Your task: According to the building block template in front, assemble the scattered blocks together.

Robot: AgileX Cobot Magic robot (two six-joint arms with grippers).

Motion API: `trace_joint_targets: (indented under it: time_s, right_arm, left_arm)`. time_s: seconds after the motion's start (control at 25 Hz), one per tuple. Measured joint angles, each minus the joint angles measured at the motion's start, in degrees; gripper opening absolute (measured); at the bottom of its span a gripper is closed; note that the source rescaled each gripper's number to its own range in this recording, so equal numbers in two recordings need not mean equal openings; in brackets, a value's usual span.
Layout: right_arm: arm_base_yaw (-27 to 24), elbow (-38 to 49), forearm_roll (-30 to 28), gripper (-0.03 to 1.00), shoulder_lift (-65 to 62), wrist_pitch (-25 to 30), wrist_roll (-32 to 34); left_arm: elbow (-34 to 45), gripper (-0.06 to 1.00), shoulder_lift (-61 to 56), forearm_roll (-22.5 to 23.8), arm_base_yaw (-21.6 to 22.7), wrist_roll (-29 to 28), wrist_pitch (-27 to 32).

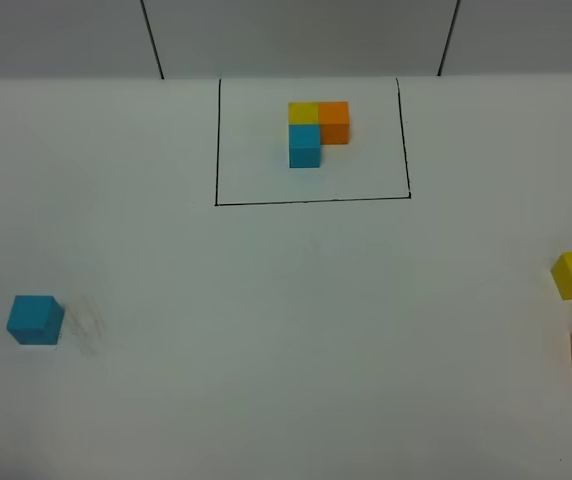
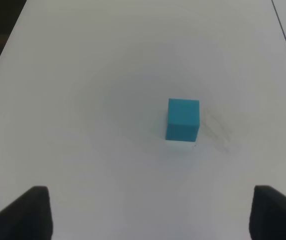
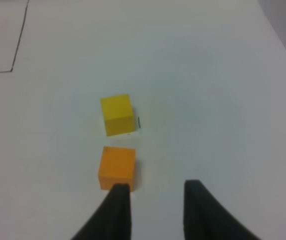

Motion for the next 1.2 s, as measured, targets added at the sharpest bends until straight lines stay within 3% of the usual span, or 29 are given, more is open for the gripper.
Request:
trace_joint_targets:
  time_s: [1.08, 1.2]
  right_arm:
    - [0.0, 0.0, 0.0, 0.01, 0.0, 0.0, 0.0]
    - [0.0, 0.0, 0.0, 0.01, 0.0, 0.0, 0.0]
  left_arm:
    - [0.0, 0.68, 0.0, 0.5, 0.0, -0.1, 0.0]
    - [-0.2, 0.68, 1.5, 0.7, 0.0, -3.3, 0.1]
